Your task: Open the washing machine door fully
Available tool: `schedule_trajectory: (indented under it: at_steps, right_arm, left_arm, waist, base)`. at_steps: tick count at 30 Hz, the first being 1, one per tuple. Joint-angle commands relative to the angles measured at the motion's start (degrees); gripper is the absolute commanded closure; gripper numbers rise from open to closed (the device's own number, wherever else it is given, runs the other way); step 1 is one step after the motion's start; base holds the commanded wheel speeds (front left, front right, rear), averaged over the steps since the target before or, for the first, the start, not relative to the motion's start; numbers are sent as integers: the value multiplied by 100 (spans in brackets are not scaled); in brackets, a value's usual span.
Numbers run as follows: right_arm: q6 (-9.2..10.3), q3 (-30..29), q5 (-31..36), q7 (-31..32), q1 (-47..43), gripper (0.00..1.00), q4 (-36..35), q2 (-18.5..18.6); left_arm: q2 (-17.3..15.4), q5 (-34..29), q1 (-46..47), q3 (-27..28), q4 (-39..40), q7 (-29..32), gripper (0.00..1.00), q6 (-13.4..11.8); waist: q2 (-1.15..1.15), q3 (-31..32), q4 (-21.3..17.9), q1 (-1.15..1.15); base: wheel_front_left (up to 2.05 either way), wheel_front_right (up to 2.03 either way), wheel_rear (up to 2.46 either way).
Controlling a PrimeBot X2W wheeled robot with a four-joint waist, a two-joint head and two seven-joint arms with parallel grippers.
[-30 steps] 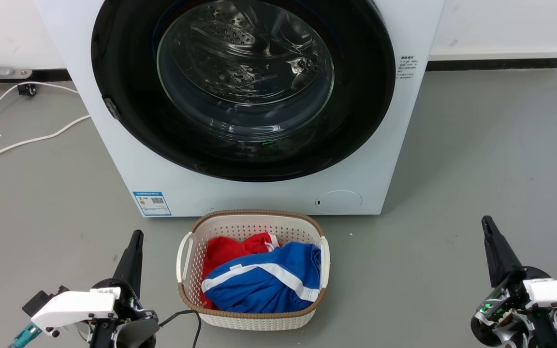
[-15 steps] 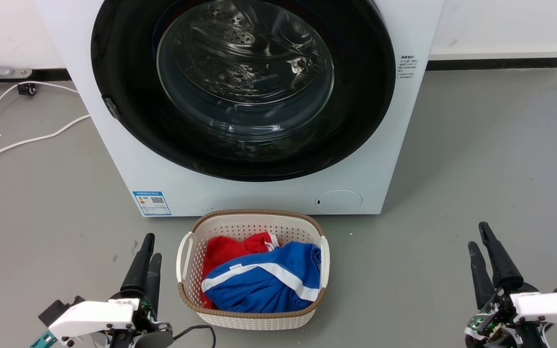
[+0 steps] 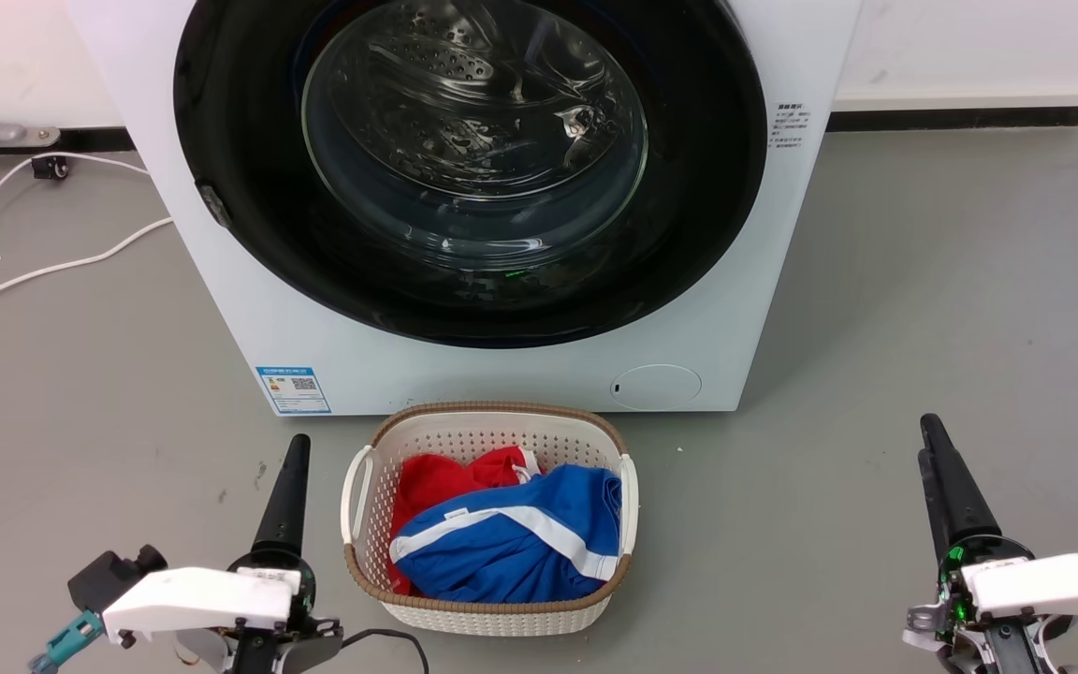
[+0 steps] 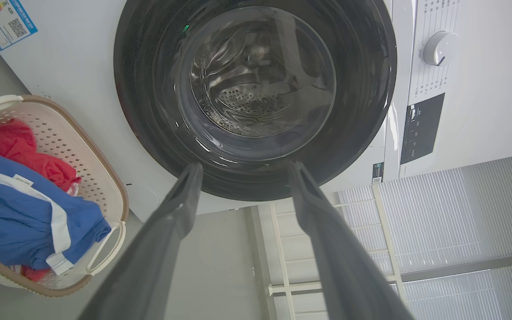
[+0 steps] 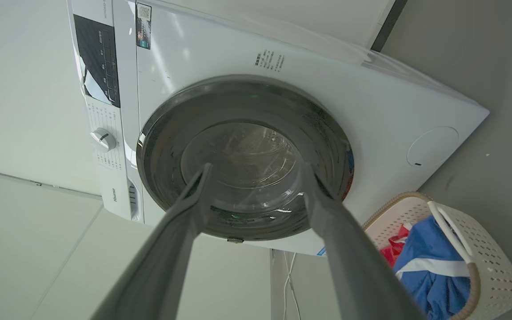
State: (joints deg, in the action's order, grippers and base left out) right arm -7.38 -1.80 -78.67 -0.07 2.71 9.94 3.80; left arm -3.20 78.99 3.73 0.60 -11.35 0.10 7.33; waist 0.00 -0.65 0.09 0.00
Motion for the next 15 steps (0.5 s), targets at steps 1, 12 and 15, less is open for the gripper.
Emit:
schedule_trajectory:
  at_steps: [1,12,15]
  right_arm:
    - [-5,33,297,-77,49,0,-157,68]
    - [-7,105,1849,-255,-21,0,-310,158]
    - [-7,99,2272,-237,-59,0,-375,142]
  left_arm:
    - [-8,-315,116,-11,147,-74,0,7]
    - [7,-1836,55,-128,271,-312,0,9]
    - [-38,-2255,44,-176,287,-372,0,10]
  waist:
    - [0,-3,1,0]
    - [0,-1,-3,0]
    - [0,5,-4,0]
  base:
    - [0,0,0]
    - [0,0,0]
    - [0,0,0]
